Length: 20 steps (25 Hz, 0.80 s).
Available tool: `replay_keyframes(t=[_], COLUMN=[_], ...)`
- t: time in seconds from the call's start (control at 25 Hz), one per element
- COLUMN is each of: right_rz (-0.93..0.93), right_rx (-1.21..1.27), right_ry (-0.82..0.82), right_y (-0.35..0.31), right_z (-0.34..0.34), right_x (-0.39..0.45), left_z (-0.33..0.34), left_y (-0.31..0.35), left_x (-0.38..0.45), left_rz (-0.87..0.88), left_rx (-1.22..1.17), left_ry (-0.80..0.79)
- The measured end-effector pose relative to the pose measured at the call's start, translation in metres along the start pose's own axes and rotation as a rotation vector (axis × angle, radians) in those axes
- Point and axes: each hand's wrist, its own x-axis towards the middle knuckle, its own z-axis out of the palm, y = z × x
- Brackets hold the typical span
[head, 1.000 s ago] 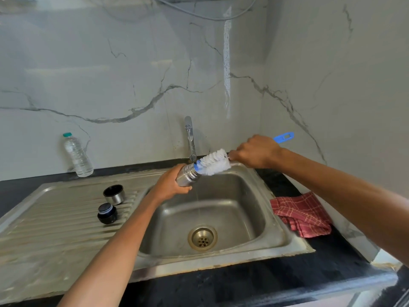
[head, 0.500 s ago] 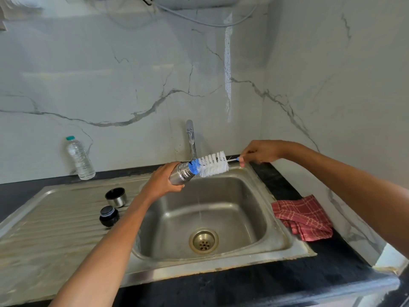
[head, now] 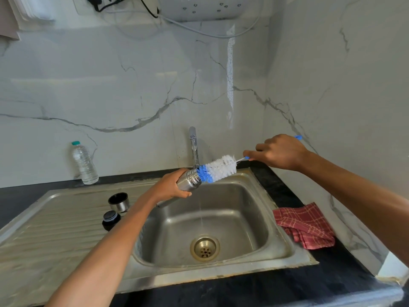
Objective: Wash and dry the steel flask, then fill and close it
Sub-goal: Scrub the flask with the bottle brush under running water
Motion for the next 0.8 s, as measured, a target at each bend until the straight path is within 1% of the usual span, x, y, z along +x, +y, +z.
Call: replay_keyframes(t=[0.08,0.16,0.2,0.28,0.4,0.52,0.6,0.64,0.72,0.76,0.8], right_rz=[-0.007,-0.081,-0.078,0.003,0.123,0.249,0.318,0.342,0.35,0.322,0.27], right_rx=[-0.017,-0.034,-0.027,0.044,0.302,0.585,0.806,0.894,0.95,0.887,0.752], right_ry=[-0.013,-0.064,-0.132,-0.311,-0.544,-0.683,-0.773,-0.793,-0.745,-0.684,-0.607], right_y=[0.004,0.006,0.003,-0.002,-0.018,-0.026,-0.03,-0.03,-0.026,-0.023,-0.022], right_z=[-0.001,-0.006,-0.013,-0.021,-0.024,-0.01,-0.004,-0.002,-0.003,-0.004,-0.005], right_x=[0.012,0.02,0.024,0.034,0.057,0.076,0.077,0.075,0.072,0.071,0.068], left_z=[0.007,0.014,0.018,0.025,0.034,0.039,0.042,0.043,0.04,0.036,0.031], left_y=[0.005,0.005,0.004,0.003,0.012,0.019,0.017,0.015,0.014,0.016,0.018], left_x=[0.002,0.002,0.001,-0.001,0.001,0.007,0.006,0.004,0.005,0.006,0.008], left_rz=[0.017,0.014,0.009,0.003,0.027,0.035,0.042,0.047,0.056,0.061,0.067], left_rx=[-0.013,-0.029,-0.033,-0.03,-0.027,0.005,0.069,0.09,0.072,0.048,0.024], left_ry=[0.029,0.043,0.046,0.044,0.06,0.074,0.08,0.082,0.092,0.09,0.087])
